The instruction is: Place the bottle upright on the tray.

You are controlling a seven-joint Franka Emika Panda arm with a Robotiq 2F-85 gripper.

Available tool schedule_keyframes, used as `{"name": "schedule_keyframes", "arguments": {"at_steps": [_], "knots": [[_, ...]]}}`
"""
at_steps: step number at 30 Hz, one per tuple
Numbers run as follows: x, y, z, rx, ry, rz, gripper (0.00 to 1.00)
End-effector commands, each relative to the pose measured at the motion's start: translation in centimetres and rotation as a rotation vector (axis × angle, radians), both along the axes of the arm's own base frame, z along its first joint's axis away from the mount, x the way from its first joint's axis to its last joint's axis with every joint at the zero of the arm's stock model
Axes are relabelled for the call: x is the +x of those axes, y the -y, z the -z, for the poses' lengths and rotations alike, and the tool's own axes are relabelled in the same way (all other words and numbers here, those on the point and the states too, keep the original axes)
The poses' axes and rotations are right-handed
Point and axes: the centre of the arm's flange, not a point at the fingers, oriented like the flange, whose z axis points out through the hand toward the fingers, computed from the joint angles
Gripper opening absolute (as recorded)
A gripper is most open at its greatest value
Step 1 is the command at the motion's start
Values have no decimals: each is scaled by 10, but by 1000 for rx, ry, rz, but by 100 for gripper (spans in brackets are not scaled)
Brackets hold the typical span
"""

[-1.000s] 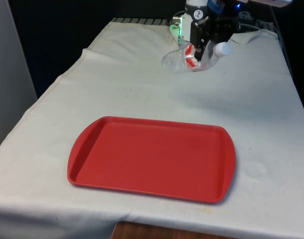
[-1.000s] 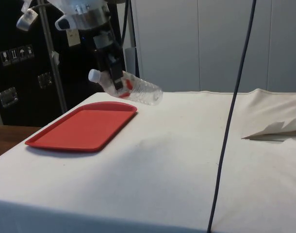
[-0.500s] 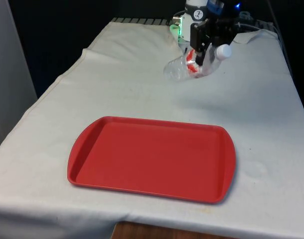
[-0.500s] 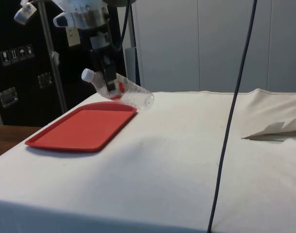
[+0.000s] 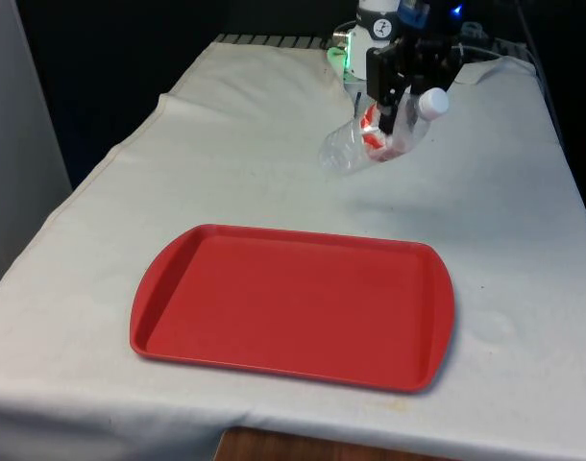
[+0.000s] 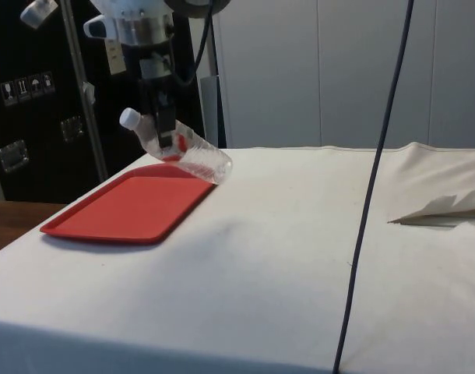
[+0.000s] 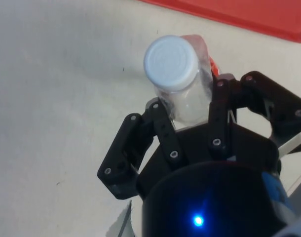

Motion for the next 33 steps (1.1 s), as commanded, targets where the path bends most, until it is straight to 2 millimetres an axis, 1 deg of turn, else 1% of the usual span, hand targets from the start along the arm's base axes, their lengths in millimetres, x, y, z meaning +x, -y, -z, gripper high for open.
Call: {"name": "schedule_keyframes", "arguments": {"at_steps": [1, 9, 15, 16, 33], "knots": [[0, 1, -2, 11, 20, 3, 34], [3, 1, 0, 25, 59, 4, 34], [4, 4, -2, 53, 122, 10, 34], [5, 3, 0, 44, 104, 8, 34], [9, 8, -4, 103, 242, 16, 34]]}}
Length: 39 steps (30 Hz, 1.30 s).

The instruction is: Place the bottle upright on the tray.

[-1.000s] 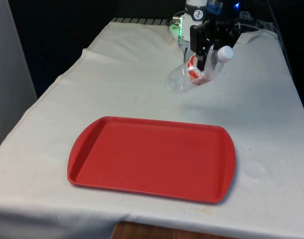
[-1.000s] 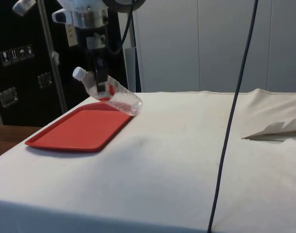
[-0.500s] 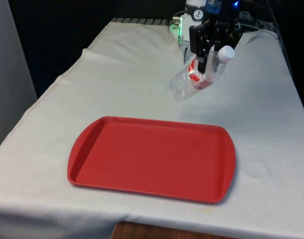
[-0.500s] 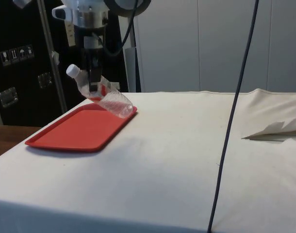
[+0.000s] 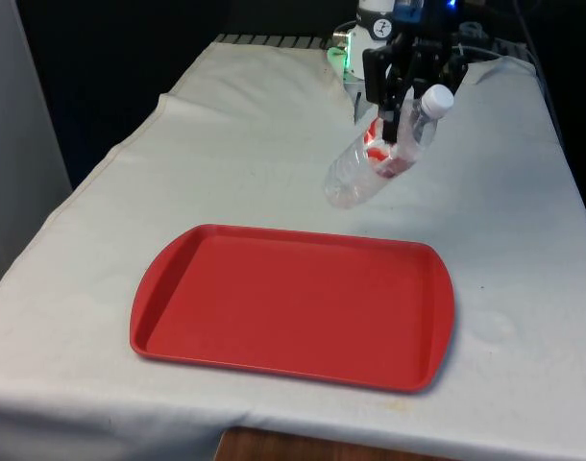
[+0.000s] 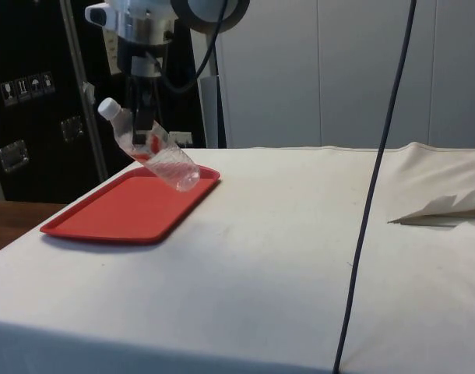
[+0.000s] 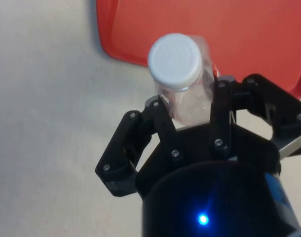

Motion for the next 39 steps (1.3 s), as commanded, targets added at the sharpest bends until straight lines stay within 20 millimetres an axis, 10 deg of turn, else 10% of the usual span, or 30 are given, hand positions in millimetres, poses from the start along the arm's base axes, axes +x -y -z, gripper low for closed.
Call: {"name": "schedule_keyframes", "arguments": {"at_steps": [1, 39], "knots": [[0, 0, -1, 3, 8, 1, 34], [2, 2, -4, 153, 212, 74, 34]]}}
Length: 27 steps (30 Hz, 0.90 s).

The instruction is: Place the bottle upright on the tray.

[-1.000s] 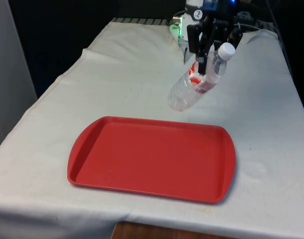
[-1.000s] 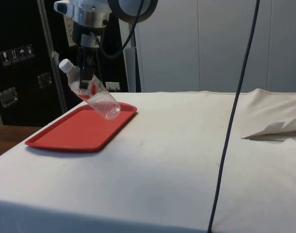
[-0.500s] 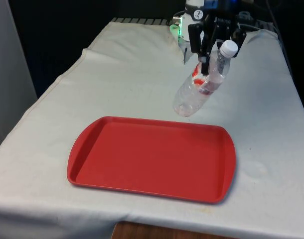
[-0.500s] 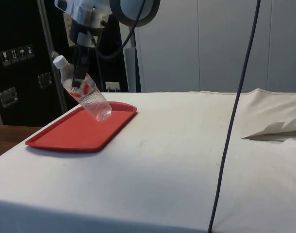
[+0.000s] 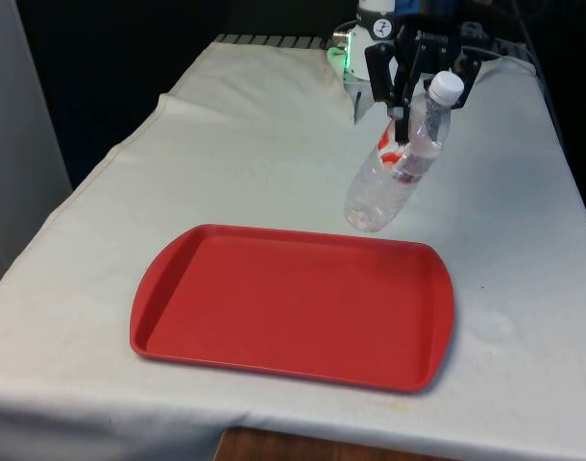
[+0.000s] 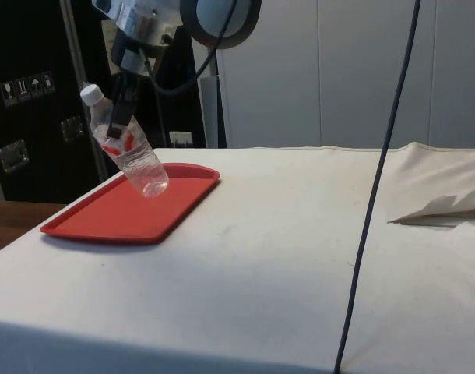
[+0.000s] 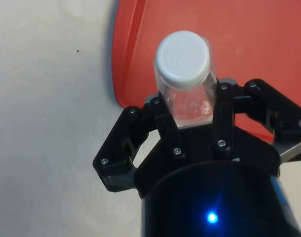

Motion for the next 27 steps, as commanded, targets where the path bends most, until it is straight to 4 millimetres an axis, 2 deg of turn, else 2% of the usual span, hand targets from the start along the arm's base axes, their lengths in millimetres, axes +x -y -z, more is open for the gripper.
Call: {"name": "schedule_keyframes", "arguments": {"at_steps": [1, 12, 27], "knots": [[0, 0, -1, 2, 3, 1, 34], [0, 0, 0, 1, 2, 0, 34], [-2, -1, -3, 66, 117, 3, 34]]}}
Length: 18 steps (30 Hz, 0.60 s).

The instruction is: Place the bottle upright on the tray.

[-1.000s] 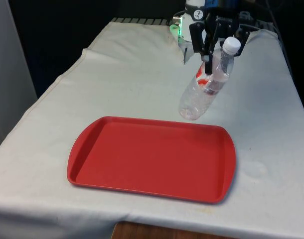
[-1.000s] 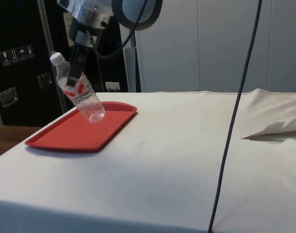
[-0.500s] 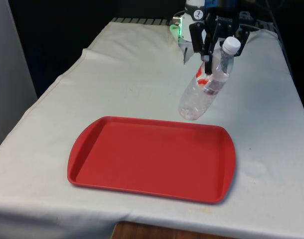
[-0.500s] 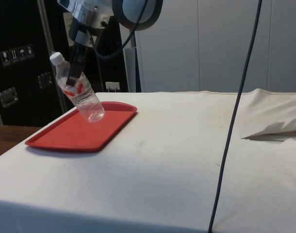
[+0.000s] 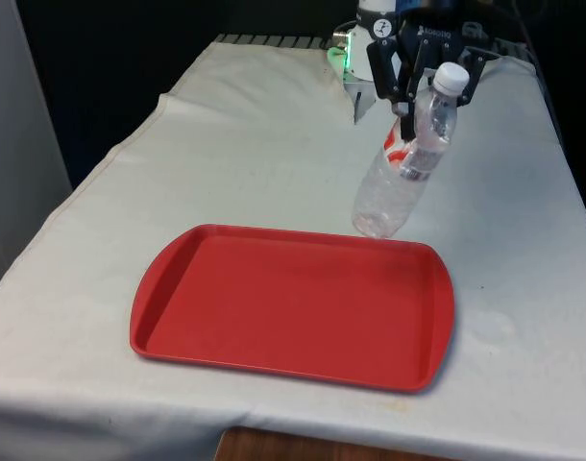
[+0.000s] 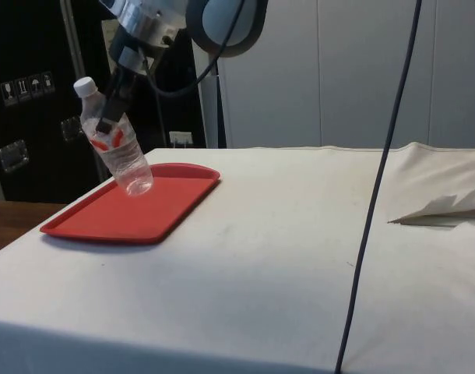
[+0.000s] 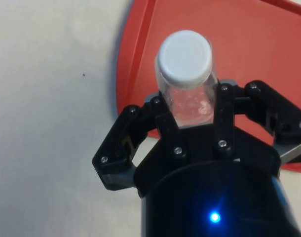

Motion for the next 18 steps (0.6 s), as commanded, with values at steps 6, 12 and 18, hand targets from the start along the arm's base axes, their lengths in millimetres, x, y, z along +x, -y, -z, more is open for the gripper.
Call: {"name": "schedule_keyframes", "arguments": {"at_steps": [6, 12, 18], "knots": [[-5, -2, 1, 43, 56, 4, 34], [-12, -2, 2, 70, 92, 5, 34], [-17, -3, 3, 100, 132, 6, 34]]}}
